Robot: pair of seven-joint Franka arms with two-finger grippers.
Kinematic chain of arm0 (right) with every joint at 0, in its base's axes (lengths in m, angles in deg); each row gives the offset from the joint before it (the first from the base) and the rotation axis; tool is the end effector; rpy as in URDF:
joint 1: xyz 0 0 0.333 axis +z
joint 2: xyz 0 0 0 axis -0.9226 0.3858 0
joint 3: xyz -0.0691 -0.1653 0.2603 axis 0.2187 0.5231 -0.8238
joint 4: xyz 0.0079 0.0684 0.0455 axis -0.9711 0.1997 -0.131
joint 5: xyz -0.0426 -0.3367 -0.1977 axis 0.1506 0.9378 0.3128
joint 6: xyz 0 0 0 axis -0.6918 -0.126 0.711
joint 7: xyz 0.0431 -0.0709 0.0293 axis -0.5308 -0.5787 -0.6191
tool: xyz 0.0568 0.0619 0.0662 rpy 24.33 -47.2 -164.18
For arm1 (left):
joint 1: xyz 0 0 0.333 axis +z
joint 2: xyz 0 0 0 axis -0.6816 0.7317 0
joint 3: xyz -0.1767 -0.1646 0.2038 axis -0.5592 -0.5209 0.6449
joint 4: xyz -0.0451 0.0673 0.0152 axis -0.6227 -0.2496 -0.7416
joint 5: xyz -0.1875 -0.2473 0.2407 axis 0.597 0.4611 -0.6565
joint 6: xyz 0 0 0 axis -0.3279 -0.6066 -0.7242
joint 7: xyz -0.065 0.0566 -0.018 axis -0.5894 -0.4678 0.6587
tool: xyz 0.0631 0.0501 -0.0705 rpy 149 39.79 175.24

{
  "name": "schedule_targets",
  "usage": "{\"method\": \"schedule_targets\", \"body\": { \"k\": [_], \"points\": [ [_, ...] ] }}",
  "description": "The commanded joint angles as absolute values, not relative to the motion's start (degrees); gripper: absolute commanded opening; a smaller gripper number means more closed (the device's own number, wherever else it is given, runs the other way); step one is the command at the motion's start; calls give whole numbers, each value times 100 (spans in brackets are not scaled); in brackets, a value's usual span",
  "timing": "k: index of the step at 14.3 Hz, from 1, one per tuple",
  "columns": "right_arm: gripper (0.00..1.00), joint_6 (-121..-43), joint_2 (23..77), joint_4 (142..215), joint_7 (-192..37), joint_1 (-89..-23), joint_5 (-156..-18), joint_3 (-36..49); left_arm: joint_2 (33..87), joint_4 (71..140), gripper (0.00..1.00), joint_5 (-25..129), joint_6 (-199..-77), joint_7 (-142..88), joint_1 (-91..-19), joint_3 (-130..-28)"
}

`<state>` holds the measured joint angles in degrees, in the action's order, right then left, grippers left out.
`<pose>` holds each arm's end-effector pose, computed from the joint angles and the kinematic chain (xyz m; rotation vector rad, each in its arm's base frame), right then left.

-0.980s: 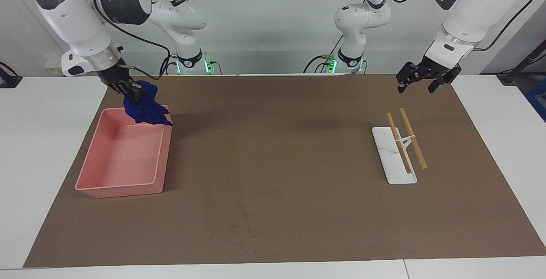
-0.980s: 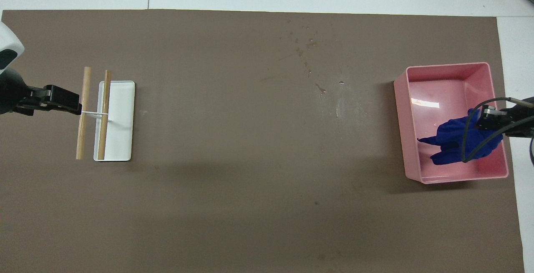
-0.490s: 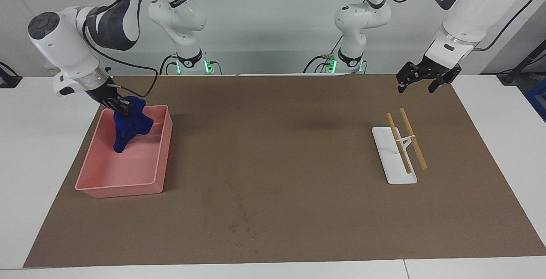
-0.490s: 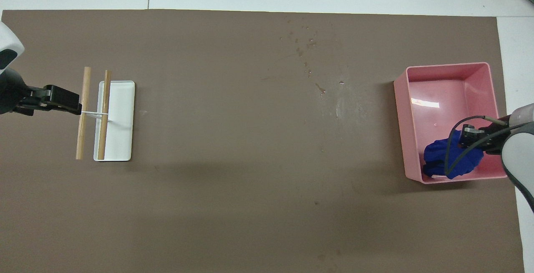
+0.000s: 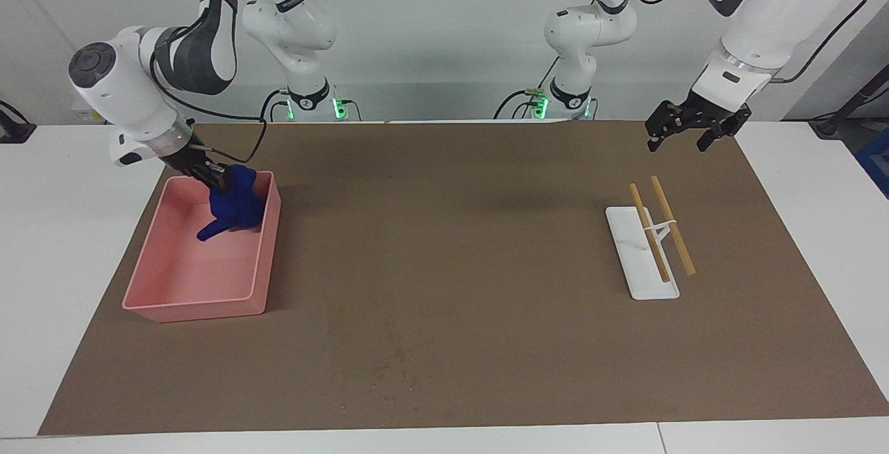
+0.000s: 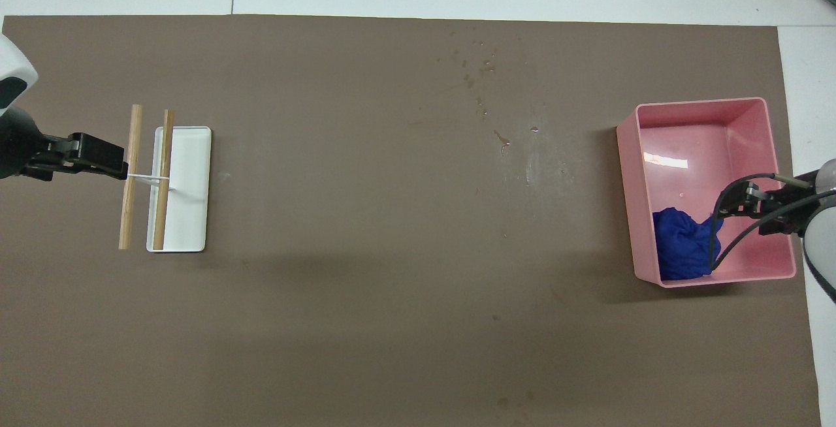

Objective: Wipe water with towel using both arms

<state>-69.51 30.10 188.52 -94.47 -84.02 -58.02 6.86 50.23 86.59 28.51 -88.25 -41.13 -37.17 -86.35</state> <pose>0.5186 -0.0899 0.4899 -3.0747 0.5267 0.1286 0.5518 -0.0468 0.6132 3.1106 -0.0856 -0.0633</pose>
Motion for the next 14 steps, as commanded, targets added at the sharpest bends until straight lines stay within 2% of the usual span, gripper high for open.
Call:
{"method": "schedule_targets", "body": {
  "k": [1,8,11,14],
  "points": [
    [99,-6458,2988,18166,-9428,-8191,-5534,616,4852,8835,100,2785,-8791,-4076,-3682,-8655],
    [99,-5570,3067,16715,-9490,-7435,-5472,589,4852,8835,100,2785,-8791,-4076,-3682,-8655],
    [98,-5130,3444,15968,-9744,-7188,-5516,580,4852,8835,100,2776,-8791,-4076,-3682,-8664],
    [98,-5007,3462,15940,-9771,-7144,-5525,580,4852,8835,100,2776,-8791,-4076,-3682,-8664]
  ]
}}
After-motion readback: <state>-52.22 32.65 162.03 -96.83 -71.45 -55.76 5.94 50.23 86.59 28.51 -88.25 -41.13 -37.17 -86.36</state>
